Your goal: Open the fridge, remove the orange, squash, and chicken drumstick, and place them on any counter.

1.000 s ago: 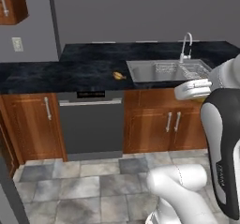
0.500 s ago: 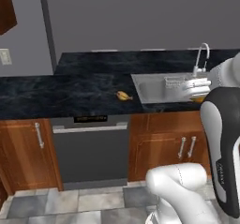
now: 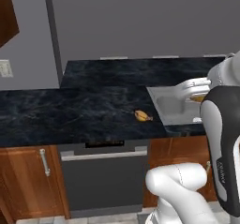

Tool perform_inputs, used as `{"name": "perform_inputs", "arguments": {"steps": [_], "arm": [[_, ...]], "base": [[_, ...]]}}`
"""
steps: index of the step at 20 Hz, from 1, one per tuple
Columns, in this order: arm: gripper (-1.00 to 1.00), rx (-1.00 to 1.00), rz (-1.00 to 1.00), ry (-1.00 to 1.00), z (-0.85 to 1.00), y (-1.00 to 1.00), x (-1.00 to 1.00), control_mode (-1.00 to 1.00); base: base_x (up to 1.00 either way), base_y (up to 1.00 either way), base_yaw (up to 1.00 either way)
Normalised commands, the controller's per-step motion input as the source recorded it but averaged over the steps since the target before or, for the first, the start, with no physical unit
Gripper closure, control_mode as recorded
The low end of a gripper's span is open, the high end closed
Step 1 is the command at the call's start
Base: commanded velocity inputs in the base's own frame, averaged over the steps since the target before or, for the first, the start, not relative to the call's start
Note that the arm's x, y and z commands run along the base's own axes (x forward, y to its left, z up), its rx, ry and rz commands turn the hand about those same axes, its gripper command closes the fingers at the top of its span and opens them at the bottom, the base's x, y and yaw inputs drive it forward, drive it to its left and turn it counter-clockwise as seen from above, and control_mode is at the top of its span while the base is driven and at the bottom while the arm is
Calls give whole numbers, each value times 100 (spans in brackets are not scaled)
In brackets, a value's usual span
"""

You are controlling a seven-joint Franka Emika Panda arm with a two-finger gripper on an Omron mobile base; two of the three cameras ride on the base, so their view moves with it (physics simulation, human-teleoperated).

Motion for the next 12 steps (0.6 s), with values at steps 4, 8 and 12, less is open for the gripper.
{"name": "perform_inputs", "arguments": {"steps": [4, 8, 12], "arm": [[100, 0, 0, 0, 0, 0, 0, 100], [100, 0, 0, 0, 0, 0, 0, 100], [100, 0, 0, 0, 0, 0, 0, 100]], "base": [[56, 14, -2], [35, 0, -7], [58, 5, -5]]}}
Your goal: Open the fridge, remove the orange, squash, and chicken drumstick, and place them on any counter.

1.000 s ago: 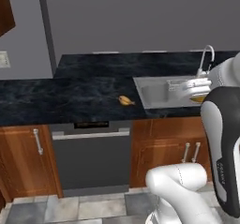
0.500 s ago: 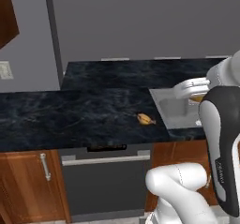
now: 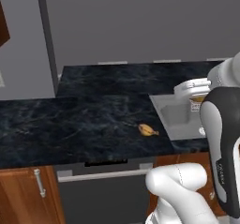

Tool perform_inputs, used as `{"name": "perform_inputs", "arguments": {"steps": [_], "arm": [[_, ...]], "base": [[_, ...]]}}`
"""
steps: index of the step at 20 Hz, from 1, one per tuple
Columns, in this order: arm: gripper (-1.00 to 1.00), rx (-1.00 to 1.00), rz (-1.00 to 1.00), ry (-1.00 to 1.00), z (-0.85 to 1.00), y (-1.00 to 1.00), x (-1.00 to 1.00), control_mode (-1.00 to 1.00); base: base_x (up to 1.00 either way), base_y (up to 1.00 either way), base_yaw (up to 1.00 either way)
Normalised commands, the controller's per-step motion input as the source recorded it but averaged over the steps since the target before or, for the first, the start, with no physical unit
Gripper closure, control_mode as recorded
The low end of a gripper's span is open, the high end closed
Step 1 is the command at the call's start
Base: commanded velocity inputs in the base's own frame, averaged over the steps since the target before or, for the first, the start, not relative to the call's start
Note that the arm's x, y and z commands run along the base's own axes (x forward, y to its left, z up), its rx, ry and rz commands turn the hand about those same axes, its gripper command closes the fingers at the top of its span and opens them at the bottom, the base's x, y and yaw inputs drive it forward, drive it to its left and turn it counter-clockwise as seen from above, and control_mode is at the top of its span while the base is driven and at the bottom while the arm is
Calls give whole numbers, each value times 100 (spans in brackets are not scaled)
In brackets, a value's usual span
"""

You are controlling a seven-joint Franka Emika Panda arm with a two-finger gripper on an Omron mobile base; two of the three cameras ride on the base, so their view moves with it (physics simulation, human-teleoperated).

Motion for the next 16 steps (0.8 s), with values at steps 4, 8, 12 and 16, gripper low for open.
{"name": "perform_inputs", "arguments": {"steps": [4, 8, 12, 16], "arm": [[100, 0, 0, 0, 0, 0, 0, 100], [100, 0, 0, 0, 0, 0, 0, 100], [100, 0, 0, 0, 0, 0, 0, 100], [100, 0, 0, 0, -6, 0, 6, -100]], "base": [[68, 15, -5], [58, 16, -6], [13, 2, -3], [0, 0, 0]]}}
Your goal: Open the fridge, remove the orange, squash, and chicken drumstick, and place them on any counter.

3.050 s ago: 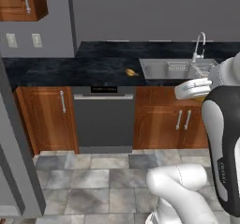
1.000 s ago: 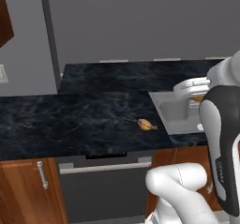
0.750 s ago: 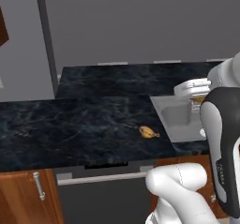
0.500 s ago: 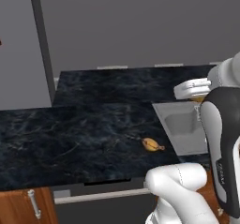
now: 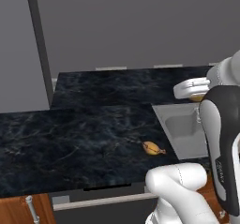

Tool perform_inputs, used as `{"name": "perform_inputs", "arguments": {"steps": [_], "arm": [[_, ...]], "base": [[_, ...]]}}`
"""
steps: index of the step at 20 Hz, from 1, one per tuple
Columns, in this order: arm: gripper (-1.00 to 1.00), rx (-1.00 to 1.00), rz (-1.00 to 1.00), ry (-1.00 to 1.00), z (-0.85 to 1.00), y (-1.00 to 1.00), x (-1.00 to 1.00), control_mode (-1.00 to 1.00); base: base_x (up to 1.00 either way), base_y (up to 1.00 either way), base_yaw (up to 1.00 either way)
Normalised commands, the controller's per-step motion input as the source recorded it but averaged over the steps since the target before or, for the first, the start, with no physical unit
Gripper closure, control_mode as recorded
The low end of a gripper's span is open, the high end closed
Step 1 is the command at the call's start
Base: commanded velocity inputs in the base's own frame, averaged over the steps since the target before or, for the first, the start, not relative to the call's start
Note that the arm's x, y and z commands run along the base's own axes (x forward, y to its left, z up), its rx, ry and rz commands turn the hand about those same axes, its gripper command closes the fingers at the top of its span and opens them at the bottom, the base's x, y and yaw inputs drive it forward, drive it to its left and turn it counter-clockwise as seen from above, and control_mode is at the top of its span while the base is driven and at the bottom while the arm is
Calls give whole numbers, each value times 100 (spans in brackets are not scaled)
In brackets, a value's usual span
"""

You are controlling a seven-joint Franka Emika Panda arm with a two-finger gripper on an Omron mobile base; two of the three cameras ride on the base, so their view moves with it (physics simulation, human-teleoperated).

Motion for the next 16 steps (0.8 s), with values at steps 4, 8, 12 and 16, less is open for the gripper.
{"name": "perform_inputs", "arguments": {"steps": [4, 8, 12, 16], "arm": [[100, 0, 6, 11, -60, 41, 67, -100], [100, -1, 19, 29, -74, 53, 96, -100], [100, 0, 18, 23, -93, 49, 91, -100], [100, -12, 14, 17, -100, 53, 85, -100]], "base": [[0, 0, 0], [0, 0, 0], [0, 0, 0], [0, 0, 0]]}}
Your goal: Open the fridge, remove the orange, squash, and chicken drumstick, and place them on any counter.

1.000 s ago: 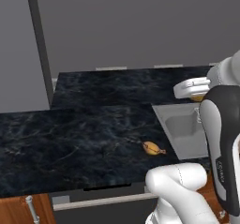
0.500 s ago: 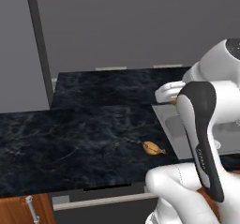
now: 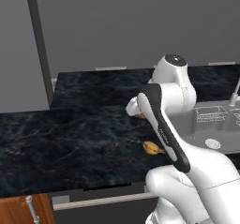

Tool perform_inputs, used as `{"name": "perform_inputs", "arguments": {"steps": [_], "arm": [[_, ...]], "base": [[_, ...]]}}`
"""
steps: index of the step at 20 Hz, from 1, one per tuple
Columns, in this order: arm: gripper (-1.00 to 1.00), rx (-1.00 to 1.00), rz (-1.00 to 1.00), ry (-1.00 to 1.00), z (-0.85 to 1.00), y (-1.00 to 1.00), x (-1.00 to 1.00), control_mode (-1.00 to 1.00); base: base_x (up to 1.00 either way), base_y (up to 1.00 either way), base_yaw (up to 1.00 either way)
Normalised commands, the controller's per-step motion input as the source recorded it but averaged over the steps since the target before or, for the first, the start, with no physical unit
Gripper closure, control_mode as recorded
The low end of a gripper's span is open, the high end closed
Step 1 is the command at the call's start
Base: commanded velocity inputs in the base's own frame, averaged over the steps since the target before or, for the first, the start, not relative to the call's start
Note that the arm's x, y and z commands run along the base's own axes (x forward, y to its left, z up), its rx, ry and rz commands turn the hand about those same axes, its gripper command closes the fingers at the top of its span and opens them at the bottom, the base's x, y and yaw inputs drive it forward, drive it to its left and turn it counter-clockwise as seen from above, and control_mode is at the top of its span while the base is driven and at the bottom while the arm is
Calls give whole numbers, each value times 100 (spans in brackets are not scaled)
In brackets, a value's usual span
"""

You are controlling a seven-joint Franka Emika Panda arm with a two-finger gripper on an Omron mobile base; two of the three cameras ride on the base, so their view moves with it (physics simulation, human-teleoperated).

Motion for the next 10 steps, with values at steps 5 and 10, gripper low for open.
{"name": "perform_inputs", "arguments": {"steps": [5, 10], "arm": [[100, -19, 11, 7, -100, 44, 73, -100], [100, -13, 11, 11, -100, 21, 65, -100]], "base": [[0, 0, 0], [0, 0, 0]]}}
